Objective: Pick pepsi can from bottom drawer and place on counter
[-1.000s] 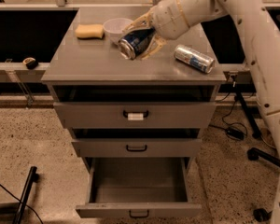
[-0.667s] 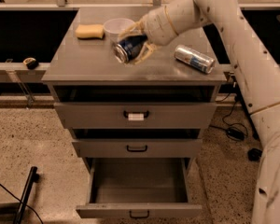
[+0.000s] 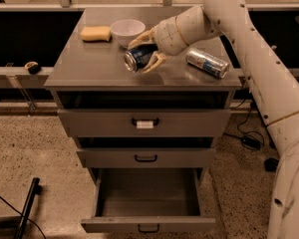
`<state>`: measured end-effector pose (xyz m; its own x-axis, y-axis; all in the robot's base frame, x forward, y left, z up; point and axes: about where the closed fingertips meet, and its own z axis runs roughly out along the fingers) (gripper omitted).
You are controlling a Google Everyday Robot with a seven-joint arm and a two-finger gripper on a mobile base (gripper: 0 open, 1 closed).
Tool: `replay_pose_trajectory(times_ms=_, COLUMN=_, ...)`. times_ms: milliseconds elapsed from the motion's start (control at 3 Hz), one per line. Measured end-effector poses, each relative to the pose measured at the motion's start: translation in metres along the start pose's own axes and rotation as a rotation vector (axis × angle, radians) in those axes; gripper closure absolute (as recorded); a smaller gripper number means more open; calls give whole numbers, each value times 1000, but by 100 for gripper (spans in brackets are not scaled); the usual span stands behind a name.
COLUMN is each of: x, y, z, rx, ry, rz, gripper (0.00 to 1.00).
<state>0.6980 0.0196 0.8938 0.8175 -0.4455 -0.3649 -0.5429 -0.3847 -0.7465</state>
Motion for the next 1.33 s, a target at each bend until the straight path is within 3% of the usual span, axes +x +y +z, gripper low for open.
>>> replay_pose_trajectory(times_ms=333, x=7, y=4, z=3, rx=-2, ry=30, rz=62, gripper=76)
replay_pose_trajectory(times_ms=667, x=11, y=9, z=5, rx=27, ry=18, rz=121, gripper=53)
replay_pose_trajectory(times_ms=1000, x=11, y=9, z=5, rx=28, ry=18, rz=123, gripper=22)
replay_pose_trajectory(times_ms=1333, x=11, y=9, z=5, rx=28, ry=18, rz=123, gripper=0)
